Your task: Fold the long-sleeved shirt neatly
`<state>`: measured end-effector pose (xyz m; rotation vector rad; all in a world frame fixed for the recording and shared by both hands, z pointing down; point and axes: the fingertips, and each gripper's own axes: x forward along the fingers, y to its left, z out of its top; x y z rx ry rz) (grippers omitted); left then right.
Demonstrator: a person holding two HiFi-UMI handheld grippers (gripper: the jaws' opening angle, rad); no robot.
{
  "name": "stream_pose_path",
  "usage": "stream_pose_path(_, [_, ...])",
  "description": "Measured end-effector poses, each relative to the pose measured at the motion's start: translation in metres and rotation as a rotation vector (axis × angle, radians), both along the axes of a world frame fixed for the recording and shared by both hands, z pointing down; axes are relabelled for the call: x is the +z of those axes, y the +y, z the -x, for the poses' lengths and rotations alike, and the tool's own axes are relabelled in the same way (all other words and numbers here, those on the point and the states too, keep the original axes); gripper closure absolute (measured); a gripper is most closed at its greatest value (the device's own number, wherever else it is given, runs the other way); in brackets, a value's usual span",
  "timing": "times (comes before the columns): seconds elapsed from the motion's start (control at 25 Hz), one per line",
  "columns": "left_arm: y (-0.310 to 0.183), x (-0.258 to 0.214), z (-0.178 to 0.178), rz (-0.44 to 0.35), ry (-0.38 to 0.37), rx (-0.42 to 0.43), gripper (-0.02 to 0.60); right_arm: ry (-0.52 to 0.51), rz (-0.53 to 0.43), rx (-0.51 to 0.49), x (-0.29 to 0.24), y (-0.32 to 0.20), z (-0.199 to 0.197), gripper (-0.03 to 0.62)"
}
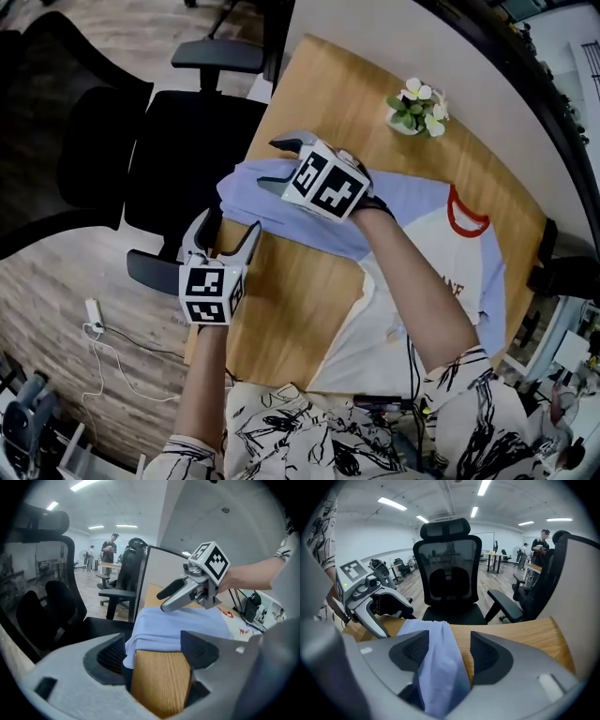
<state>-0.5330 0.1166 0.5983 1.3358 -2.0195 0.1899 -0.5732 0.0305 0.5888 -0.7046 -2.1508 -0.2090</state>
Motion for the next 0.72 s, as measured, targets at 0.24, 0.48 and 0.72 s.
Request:
stream_pose_path(0.24, [0.003, 0.012, 0.011, 0.04, 0.043, -0.005, 0.414, 0.096, -0.036, -0.016, 0.02, 0.008, 0.005, 0.49])
stream_pose_path(0.48, [0.007, 0.01, 0.017, 0.064, 0.068, -0.011, 0.473, 0.112, -0.048, -0.001, 0.019, 0.013, 0.002, 0.569])
stream_pose_path(0.72, [0.006, -0.033, 0.026, -0.015, 0.009, -0.001, 0.568, -0.001, -0.001, 0.075, -0.016, 0.009, 0.019, 0.572])
